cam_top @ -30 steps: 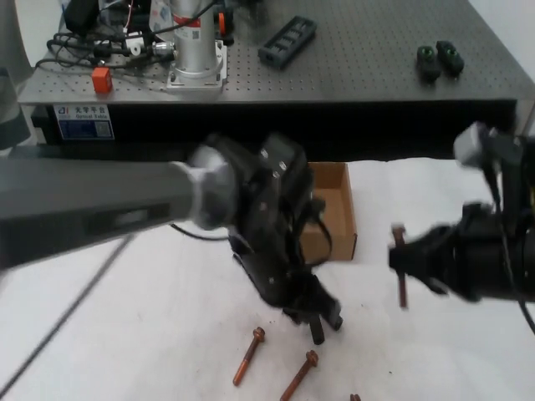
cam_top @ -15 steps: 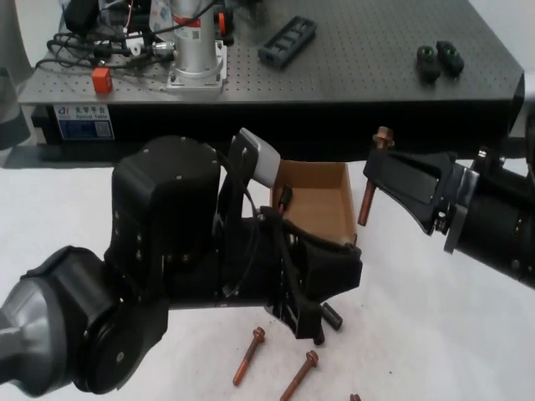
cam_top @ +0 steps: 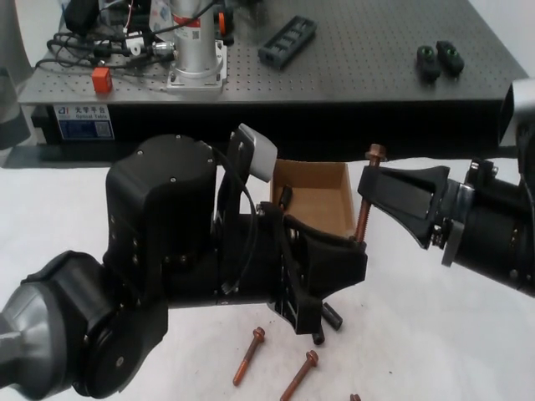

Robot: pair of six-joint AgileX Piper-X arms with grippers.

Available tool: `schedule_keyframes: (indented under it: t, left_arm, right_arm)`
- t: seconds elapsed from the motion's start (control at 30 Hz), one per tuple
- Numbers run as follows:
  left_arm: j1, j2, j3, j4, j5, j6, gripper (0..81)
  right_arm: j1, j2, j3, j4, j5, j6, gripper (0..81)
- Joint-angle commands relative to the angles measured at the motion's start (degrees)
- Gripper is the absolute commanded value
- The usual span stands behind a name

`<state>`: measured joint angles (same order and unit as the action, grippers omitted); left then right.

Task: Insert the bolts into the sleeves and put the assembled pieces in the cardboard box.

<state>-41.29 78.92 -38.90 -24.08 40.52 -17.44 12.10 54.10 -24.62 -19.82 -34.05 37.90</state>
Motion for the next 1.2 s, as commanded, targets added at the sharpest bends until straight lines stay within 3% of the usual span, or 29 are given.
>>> schedule_keyframes:
  t: [0.0,0.37,0.43,0.47,0.53,0.6,0.67,0.77,0.87,1.0,1.17]
  left_arm:
    - [-0.1,-0.8,-0.3,-1.4,-0.4,-0.5,0.7]
    - [-0.1,-0.8,-0.3,-1.7,-3.6,-0.6,0.7]
    - [-0.1,-0.8,-0.3,-1.7,-4.0,-0.6,0.7]
    - [-0.1,-0.8,-0.3,-1.7,-4.3,-0.6,0.7]
    - [-0.1,-0.8,-0.3,-1.7,-4.4,-0.3,0.7]
    - [-0.1,-0.8,-0.3,-1.7,-5.2,-0.3,0.7]
    - [-0.1,-0.8,-0.3,-2.5,-6.7,-0.3,0.7]
    - [-0.1,-0.8,-0.3,-5.5,-10.6,-0.3,0.7]
    - [0.3,-0.5,-1.2,-6.5,-19.4,0.0,0.7]
    - [2.8,4.7,-5.9,-5.7,-21.2,-0.2,0.7]
    - [5.8,16.9,-22.3,12.2,-29.9,-0.5,0.7]
  right_arm:
    - [0.1,0.1,-0.1,-0.3,-0.8,-0.7,4.0]
    - [0.1,0.1,-0.1,-0.3,-6.1,-7.0,4.0]
    - [0.1,0.1,-0.1,-0.3,-7.0,-8.5,0.8]
    - [0.1,0.1,-0.1,-0.3,-7.1,-8.8,3.2]
    - [0.1,0.1,-0.1,-0.3,-7.4,-9.2,15.5]
    - [0.1,0.1,-0.1,-0.3,-7.8,-9.4,31.6]
    - [-0.6,0.1,-0.1,-0.3,-7.8,-9.4,38.2]
    - [-3.5,-0.5,-0.1,0.8,-9.1,-9.7,38.2]
    - [-10.2,-2.3,-0.1,6.6,-10.1,-11.2,38.2]
    - [-17.2,-4.5,-0.1,14.0,-10.7,-15.9,38.2]
    - [-21.1,-4.7,-0.1,16.2,-7.0,-16.6,38.2]
